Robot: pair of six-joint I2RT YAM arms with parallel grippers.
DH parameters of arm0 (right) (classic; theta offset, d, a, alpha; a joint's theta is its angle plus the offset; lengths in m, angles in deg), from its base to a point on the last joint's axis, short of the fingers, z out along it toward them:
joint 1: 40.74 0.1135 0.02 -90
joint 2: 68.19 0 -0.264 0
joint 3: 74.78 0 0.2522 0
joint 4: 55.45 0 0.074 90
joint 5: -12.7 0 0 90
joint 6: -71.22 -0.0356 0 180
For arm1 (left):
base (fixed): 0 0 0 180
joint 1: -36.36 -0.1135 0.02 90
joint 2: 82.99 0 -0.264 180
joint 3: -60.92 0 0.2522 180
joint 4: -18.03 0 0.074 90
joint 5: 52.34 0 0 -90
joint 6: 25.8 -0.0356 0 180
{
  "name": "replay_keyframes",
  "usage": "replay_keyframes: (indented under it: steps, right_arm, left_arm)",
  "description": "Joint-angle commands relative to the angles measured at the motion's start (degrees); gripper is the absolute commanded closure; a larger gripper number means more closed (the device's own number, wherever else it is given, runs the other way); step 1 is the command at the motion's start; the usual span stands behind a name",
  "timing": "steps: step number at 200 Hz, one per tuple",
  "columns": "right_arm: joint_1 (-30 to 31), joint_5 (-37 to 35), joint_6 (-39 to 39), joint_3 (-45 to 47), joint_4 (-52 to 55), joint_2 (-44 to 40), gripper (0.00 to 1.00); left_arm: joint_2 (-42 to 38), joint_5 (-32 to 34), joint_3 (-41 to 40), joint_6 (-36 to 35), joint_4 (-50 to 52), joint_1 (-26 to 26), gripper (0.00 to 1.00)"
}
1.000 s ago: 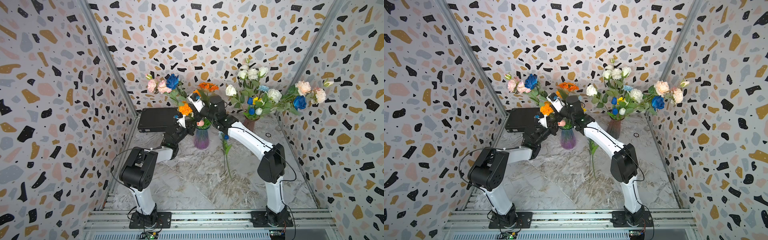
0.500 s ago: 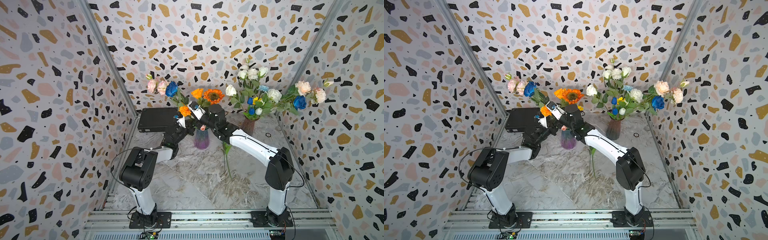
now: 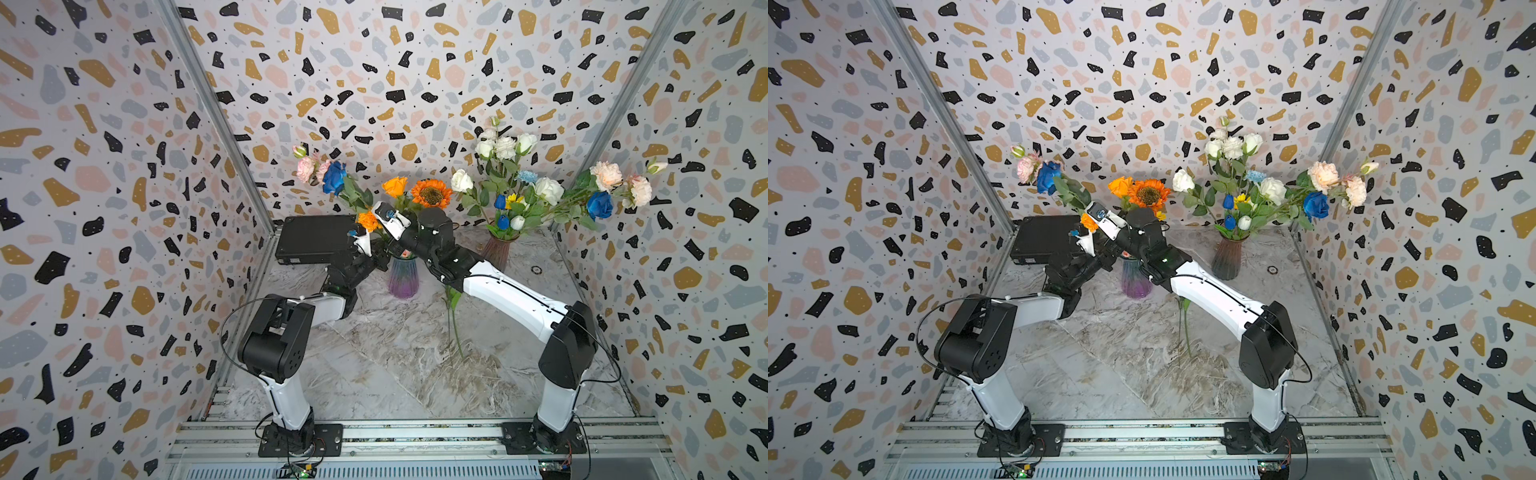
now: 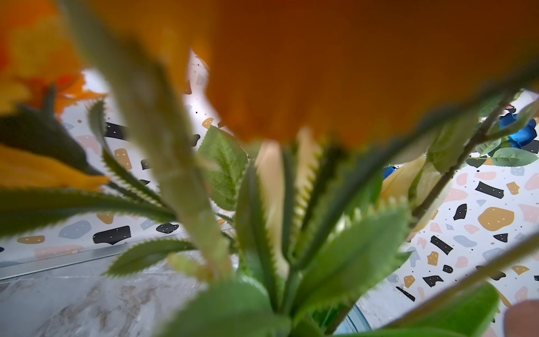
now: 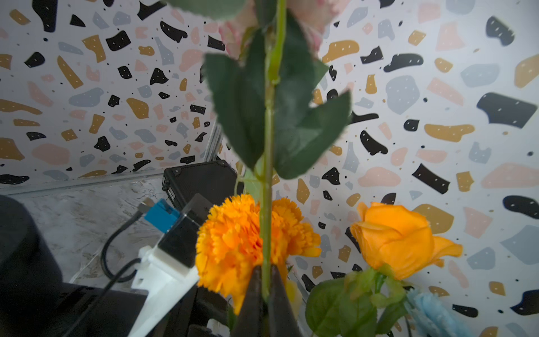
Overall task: Pick out blue flowers from the vase
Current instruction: Pick up the flower from the vase.
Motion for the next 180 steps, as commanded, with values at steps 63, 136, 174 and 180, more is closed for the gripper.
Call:
replay_keyframes:
  steps: [63,136,174,180]
  right_arm:
    - [2.8,-0.9,4.6,-3.4,0.8,-8.4,1.00]
    - [5.7,1.6,0.9,-1.0,-1.1,-17.3,1.00]
    - [8.0,3.3,0.8,1.8,-2.2,-22.8,1.00]
    - [8.5,3.1,1.1,2.2,-2.1,-23.6,1.00]
  left_arm:
    - [-0.8,-1.5,1.3,-1.1,2.8,0.4,0.80]
    - [-0.4,-1.6,2.3,-2.7,4.5,0.3,0.78]
    - [-0.2,-1.7,2.4,-2.2,4.4,-0.1,0.77]
    - [-0.3,-1.7,2.4,-2.3,4.4,-0.1,0.77]
